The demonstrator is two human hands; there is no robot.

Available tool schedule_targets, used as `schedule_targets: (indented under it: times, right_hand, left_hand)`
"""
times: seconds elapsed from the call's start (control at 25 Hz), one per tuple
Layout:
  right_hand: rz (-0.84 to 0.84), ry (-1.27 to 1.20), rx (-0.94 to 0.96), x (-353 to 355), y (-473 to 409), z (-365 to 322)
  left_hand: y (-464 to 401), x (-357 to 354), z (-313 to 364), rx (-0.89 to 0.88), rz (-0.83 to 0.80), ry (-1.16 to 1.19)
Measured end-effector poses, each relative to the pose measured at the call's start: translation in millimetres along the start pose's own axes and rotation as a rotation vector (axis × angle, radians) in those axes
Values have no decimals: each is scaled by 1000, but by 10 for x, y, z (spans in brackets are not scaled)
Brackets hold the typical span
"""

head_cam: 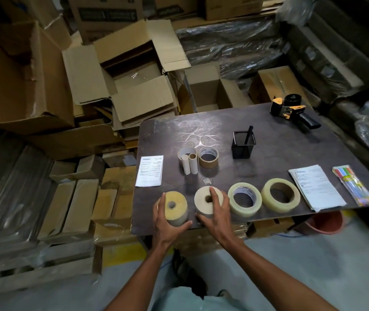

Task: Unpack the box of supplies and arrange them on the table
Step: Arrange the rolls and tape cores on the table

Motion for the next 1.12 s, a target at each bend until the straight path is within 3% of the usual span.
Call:
schedule_targets:
  times: [0.68,1.12]
  right_hand:
    - [6,23,144,5,-169,-132]
    - [-3,-69,303,187,-504,-786]
  left_hand:
    - [-234,-3,-68,-99,67,-109]
    - [-893,715,358,-228,162,-62]
Point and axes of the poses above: each hand's wrist, its own y-axis away from the middle knuckle, its own x-axis out of the back of the hand, z = x × y, the point moved 10 cm from there along -y, towards the middle knuckle, and after that the axes turned 1 degree about -z, right-handed, at the moved point
